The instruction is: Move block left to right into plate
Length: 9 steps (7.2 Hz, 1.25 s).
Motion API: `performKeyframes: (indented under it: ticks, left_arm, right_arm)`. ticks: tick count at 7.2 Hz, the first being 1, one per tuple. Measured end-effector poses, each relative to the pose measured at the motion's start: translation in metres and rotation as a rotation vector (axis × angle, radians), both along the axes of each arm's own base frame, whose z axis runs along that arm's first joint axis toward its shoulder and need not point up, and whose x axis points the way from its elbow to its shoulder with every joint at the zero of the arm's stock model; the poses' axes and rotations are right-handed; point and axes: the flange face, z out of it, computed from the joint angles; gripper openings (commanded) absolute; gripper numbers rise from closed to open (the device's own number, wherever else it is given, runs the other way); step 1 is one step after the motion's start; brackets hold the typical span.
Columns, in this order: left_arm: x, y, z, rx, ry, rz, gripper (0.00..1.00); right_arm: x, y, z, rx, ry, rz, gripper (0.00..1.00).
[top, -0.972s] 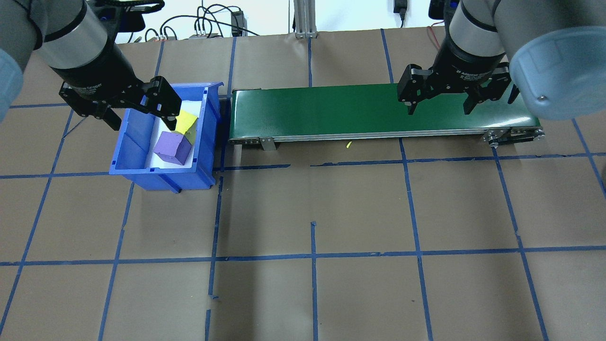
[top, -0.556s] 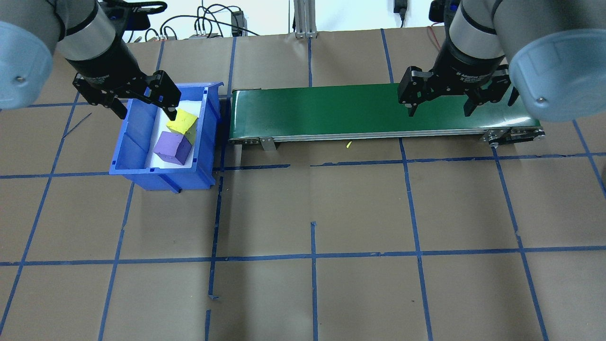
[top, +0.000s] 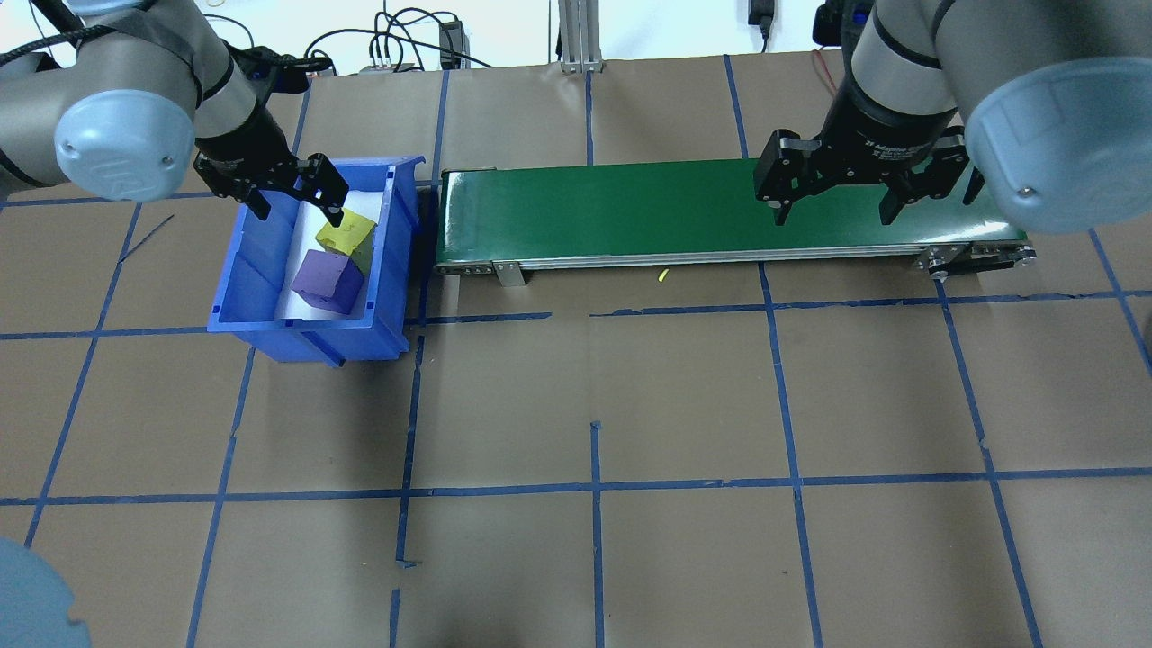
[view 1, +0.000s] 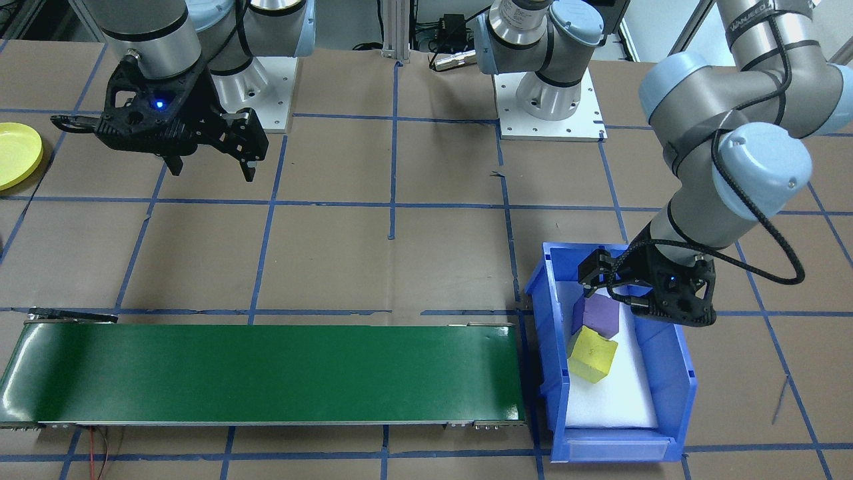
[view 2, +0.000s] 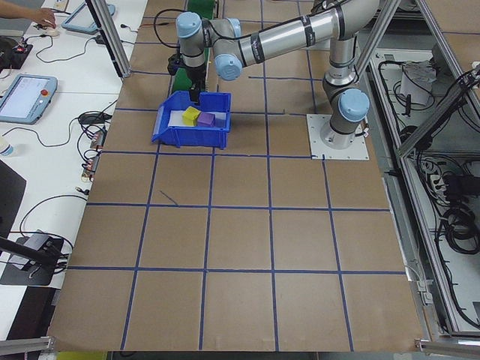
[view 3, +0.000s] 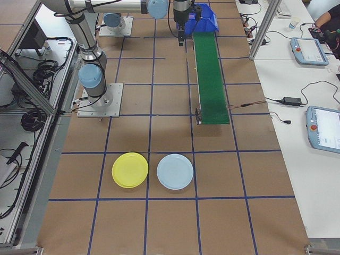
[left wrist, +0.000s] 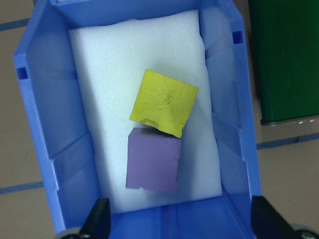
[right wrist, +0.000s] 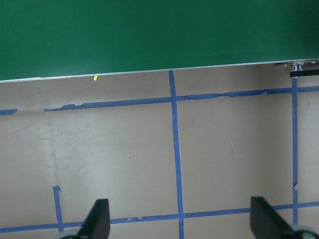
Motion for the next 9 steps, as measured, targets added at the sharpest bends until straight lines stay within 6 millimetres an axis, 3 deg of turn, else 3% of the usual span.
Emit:
performKeyframes:
  ticks: [7,8,9]
  left_arm:
    - [0.015,0.009,-0.083,0.071,0.010,0.032,0.96]
    - [0.021,0.007,-0.091,0.076,0.013,0.043,0.91]
    - [0.024,0.008,-0.096,0.081,0.015,0.048,0.60]
  right_arm:
    - [0.000,0.001,0.000,0.006,-0.002,0.001,1.00]
    - [0.000,0.000,0.000,0.005,-0.001,0.001,1.00]
    - [0.000,0.000,0.000,0.004,0.000,0.002,1.00]
